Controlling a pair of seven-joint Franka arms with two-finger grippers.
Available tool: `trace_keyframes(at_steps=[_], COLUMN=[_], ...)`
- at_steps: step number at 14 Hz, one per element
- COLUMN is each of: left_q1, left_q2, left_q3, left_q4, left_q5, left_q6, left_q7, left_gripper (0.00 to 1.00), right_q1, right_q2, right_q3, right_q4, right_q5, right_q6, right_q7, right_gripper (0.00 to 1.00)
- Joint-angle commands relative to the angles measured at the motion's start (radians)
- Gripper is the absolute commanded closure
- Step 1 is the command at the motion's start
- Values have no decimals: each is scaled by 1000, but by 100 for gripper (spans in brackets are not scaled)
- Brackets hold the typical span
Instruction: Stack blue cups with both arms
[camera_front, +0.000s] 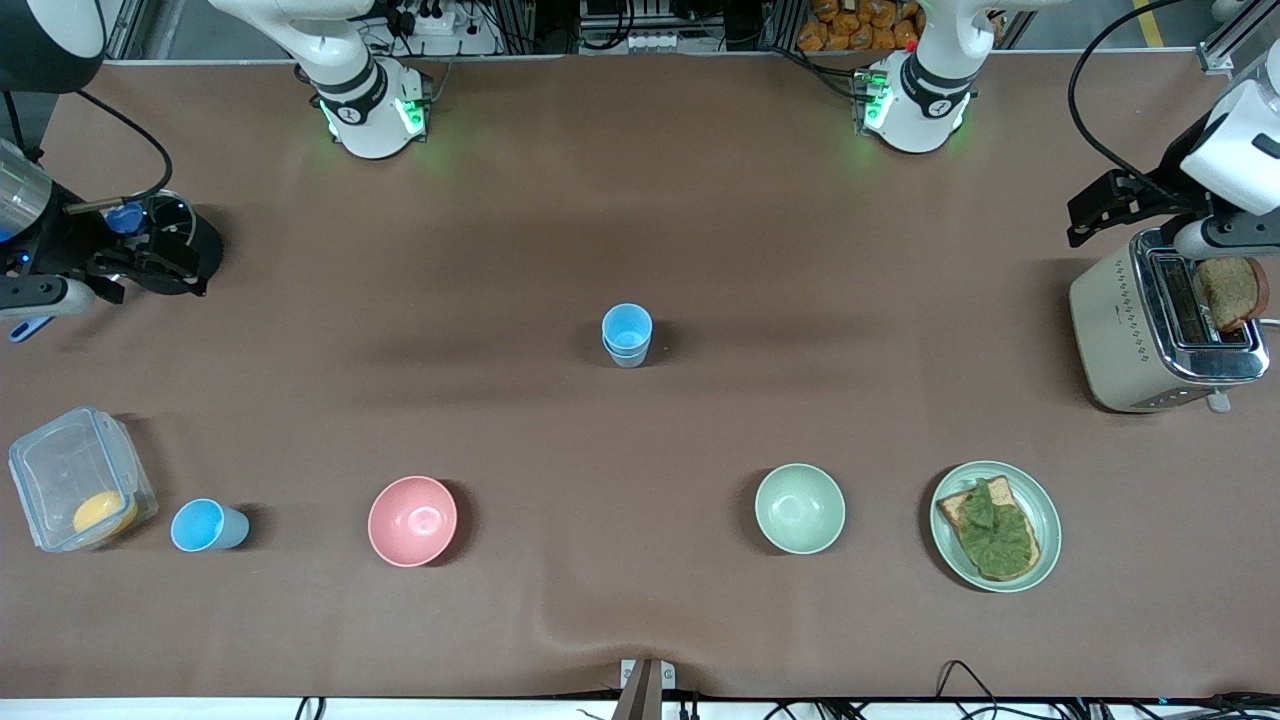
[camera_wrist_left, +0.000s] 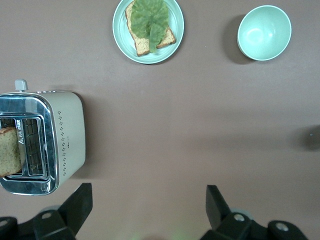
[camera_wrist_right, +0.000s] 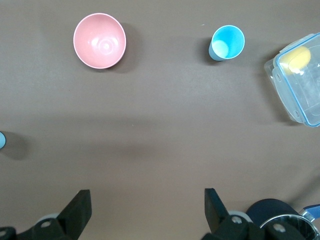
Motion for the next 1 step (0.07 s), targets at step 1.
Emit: trace_keyframes(at_steps=[1], left_q1=[7], left_q2=[13], left_q3=[-2], left_q4=[30], left_q5=[-26], left_q6=[-23], left_q7=[13], left_gripper=[0], right_q1=[-25], right_q2=[-10], right_q3=[21], right_q4=[-1], right_q5=[5], right_q6=[-10], right_q7=[8], right_gripper=[0])
